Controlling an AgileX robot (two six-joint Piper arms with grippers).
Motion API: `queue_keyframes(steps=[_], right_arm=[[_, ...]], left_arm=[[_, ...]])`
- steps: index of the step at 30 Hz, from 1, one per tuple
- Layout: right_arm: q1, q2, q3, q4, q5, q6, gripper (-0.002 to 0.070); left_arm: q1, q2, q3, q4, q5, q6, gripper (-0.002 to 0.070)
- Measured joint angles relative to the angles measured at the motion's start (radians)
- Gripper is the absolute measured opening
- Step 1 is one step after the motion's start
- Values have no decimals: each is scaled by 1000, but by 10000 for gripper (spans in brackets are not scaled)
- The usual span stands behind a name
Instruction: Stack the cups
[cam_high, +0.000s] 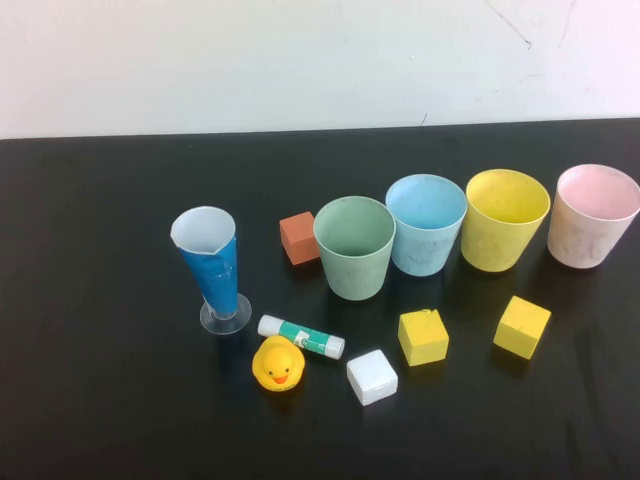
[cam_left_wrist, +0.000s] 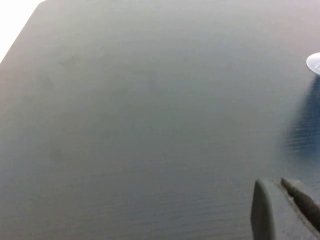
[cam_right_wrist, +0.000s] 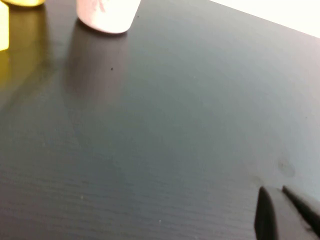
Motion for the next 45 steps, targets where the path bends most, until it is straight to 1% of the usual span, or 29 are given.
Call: queue_keyframes(steps=[7, 13, 24, 27, 28, 30, 32, 34, 36, 37, 40, 45], right_arm=[[0, 0, 0, 3, 0, 0, -3], [0, 0, 0, 74, -2, 0, -3], [0, 0, 0, 115, -2, 0, -3], [0, 0, 0, 173, -2, 11, -3], [0, 0, 0, 215, -2, 24, -3], [0, 0, 0, 329, -3, 68, -3], [0, 0, 0, 457, -3, 127, -3], [0, 0, 0, 577, -2, 169, -3], [0, 0, 2, 634, -6, 186, -3], [0, 0, 2, 652, -16, 190, -3], [0, 0, 2, 684, -90, 202, -3], [0, 0, 2, 690, -182, 204, -3]], left_arm=[[0, 0, 0, 0, 0, 0, -2], [0, 0, 0, 0, 0, 0, -2], [0, 0, 0, 0, 0, 0, -2], [0, 0, 0, -13, -3, -9, -2], [0, 0, 0, -36, -10, -23, -2], [0, 0, 2, -123, -31, -87, -2], [0, 0, 2, -276, -66, -173, -2], [0, 0, 2, -477, -115, -263, -2], [0, 0, 2, -631, -141, -299, -2], [0, 0, 2, -687, -150, -307, -2], [0, 0, 2, -750, -169, -308, -1], [0, 0, 2, -769, -179, -295, -1]])
